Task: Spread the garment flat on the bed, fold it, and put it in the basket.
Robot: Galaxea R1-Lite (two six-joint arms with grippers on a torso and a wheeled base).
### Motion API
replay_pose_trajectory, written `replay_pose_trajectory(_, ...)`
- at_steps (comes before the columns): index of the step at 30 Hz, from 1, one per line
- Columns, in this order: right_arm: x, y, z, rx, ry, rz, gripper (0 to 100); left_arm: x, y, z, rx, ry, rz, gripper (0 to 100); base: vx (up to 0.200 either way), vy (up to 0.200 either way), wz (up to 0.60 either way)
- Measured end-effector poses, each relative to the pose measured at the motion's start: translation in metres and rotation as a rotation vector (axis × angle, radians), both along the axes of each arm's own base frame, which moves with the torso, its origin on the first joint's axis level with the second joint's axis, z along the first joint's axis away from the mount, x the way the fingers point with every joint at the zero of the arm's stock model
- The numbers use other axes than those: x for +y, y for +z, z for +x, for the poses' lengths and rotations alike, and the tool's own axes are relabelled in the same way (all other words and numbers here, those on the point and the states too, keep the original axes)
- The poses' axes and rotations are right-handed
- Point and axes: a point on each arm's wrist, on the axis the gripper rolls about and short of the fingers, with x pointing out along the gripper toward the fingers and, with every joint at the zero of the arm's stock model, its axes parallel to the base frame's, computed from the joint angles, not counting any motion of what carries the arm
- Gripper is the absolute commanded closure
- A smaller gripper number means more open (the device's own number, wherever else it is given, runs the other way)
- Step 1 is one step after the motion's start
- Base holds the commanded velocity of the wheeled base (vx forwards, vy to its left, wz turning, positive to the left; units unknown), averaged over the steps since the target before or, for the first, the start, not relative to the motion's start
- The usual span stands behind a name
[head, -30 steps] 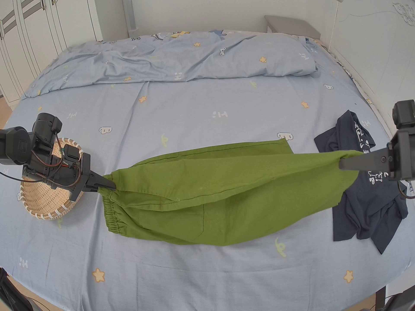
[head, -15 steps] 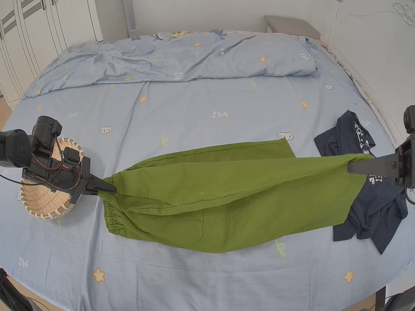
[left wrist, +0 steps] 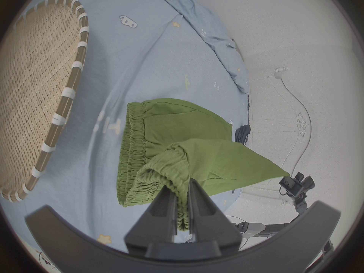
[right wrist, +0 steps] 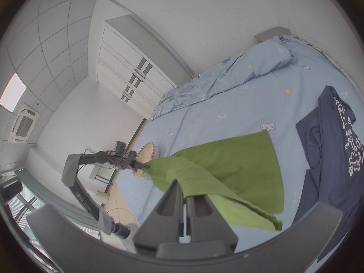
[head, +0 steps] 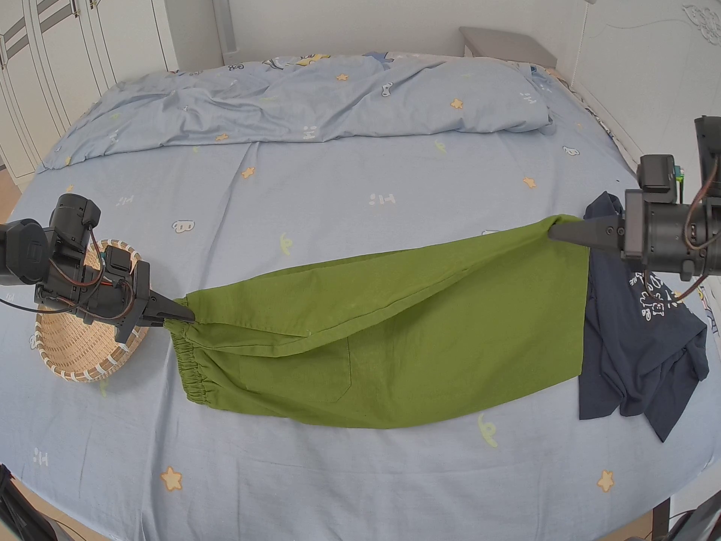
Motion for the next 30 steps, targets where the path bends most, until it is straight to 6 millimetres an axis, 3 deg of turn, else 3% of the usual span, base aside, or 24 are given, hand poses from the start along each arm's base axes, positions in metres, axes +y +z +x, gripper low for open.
replay_pose_trajectory(20, -0.020, -0.027, 0.128, 0.028, -0.133, 0.008, 100, 0.003, 0.004, 0.018, -0.111, 0.002, 0.010, 100, 0.000, 0.000, 0.00)
replay_pose_trajectory(30, -0.022, -0.049, 0.155, 0.071, -0.153, -0.002, 100, 0.000, -0.005, 0.025, -0.089, -0.006, 0.008, 100, 0.000, 0.000, 0.00)
